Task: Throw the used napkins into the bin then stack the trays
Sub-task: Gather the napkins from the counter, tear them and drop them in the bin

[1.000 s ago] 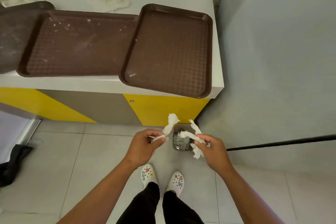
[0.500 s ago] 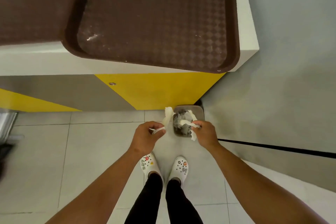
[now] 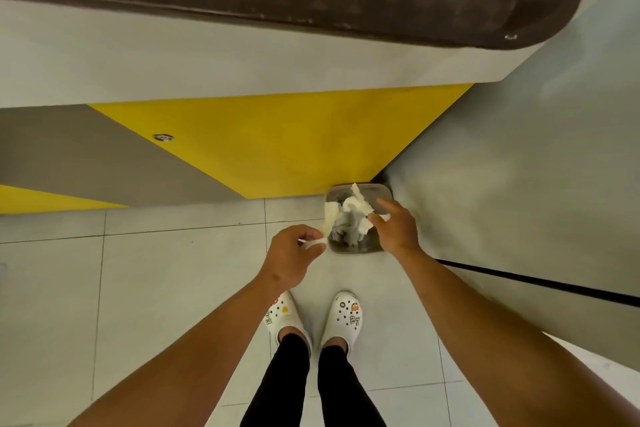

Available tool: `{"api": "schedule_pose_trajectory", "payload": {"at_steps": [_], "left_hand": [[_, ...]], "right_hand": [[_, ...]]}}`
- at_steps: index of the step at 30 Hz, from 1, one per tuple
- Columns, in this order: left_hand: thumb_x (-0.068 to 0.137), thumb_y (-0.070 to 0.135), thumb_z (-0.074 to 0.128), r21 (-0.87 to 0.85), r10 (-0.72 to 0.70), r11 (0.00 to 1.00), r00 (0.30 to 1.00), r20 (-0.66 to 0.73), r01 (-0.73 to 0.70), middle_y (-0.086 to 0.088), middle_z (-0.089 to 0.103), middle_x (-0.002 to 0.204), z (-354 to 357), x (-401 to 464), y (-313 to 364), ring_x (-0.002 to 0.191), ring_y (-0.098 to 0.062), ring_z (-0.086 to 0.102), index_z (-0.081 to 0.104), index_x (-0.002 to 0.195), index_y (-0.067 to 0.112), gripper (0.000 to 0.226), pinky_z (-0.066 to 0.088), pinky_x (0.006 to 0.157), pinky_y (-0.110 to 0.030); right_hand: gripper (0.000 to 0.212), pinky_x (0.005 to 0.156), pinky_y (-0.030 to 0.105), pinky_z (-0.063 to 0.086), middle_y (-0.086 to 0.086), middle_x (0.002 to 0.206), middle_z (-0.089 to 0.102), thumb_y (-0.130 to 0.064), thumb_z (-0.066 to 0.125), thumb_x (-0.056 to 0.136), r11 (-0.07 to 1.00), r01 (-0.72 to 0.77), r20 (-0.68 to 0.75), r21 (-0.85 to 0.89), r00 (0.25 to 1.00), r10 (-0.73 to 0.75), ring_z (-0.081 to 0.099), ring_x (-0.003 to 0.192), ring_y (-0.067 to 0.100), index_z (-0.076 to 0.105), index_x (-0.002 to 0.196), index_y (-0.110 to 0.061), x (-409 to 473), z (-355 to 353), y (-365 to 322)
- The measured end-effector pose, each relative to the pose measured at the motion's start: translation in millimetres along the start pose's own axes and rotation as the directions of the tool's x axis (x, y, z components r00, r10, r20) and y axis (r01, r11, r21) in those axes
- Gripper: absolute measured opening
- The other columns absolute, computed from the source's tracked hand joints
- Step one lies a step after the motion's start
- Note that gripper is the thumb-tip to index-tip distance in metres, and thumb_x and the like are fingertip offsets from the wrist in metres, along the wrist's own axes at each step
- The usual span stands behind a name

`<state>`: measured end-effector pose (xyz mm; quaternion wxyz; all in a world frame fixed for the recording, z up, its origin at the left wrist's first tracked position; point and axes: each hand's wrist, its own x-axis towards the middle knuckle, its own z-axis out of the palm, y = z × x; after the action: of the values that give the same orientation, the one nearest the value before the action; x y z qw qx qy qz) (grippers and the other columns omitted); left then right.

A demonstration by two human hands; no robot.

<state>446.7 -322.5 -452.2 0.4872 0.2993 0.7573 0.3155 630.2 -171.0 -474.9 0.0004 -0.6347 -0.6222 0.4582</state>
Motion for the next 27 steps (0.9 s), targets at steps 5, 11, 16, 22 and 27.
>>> {"api": "schedule_pose_trajectory", "payload": {"at_steps": [5, 11, 16, 22, 27], "left_hand": [[0.085, 0.015, 0.076, 0.106, 0.028, 0.994, 0.999, 0.022, -0.03, 0.004, 0.062, 0.097, 18.2, 31.6, 9.1, 0.084, -0.009, 0.058, 0.071, 0.093, 0.018, 0.01, 0.043, 0.073, -0.016], [0.088, 0.016, 0.073, 0.2, 0.008, 0.979, 0.99, 0.141, -0.036, -0.01, 0.06, 0.125, 50.1, 62.3, 20.8, 0.11, -0.023, 0.058, 0.067, 0.116, 0.015, 0.028, 0.042, 0.084, -0.021], [0.09, 0.032, 0.071, 0.273, 0.057, 0.954, 0.971, 0.231, -0.121, -0.009, 0.052, 0.141, 54.2, 69.3, 30.8, 0.126, -0.026, 0.052, 0.048, 0.143, 0.017, 0.059, 0.041, 0.099, -0.024], [0.095, 0.028, 0.065, 0.349, 0.102, 0.922, 0.975, 0.197, -0.166, -0.008, 0.049, 0.144, 23.8, 45.9, 42.0, 0.129, -0.024, 0.05, 0.05, 0.142, 0.021, 0.05, 0.038, 0.101, -0.024], [0.095, 0.026, 0.066, 0.359, 0.168, 0.911, 0.977, 0.128, -0.204, -0.004, 0.057, 0.139, -17.6, 3.5, 69.8, 0.129, -0.019, 0.052, 0.057, 0.136, 0.016, 0.043, 0.032, 0.102, -0.015]], "right_hand": [[0.037, 0.096, 0.021, 0.038, 0.006, 0.14, 0.059, -0.018, 0.059, 0.101, 0.993, 0.071, -0.118, 0.099, 0.991, -0.06, 0.053, 0.129, 0.022, 0.059, 0.137, -0.01, -27.0, -14.2, -7.7], [0.028, 0.095, 0.023, 0.045, -0.017, 0.117, 0.058, -0.024, 0.062, 0.099, 0.976, 0.085, -0.114, 0.199, 0.991, -0.064, 0.054, 0.11, 0.004, 0.067, 0.127, -0.02, -53.6, -30.9, 0.1], [0.026, 0.094, 0.016, 0.041, -0.02, 0.117, 0.059, -0.024, 0.063, 0.098, 0.98, 0.113, -0.108, 0.165, 0.989, -0.096, 0.054, 0.112, 0.001, 0.069, 0.124, -0.021, -54.5, -45.6, 2.7], [0.026, 0.089, 0.006, 0.039, -0.017, 0.12, 0.061, -0.024, 0.065, 0.098, 0.98, 0.145, -0.074, 0.133, 0.988, -0.136, 0.052, 0.11, -0.003, 0.069, 0.124, -0.021, -65.5, -60.3, -18.8], [0.032, 0.1, 0.022, 0.047, -0.008, 0.132, 0.064, -0.03, 0.065, 0.098, 0.972, 0.213, 0.086, 0.102, 0.971, -0.222, 0.055, 0.117, 0.002, 0.067, 0.129, -0.025, -88.9, -76.3, -51.4]]}}
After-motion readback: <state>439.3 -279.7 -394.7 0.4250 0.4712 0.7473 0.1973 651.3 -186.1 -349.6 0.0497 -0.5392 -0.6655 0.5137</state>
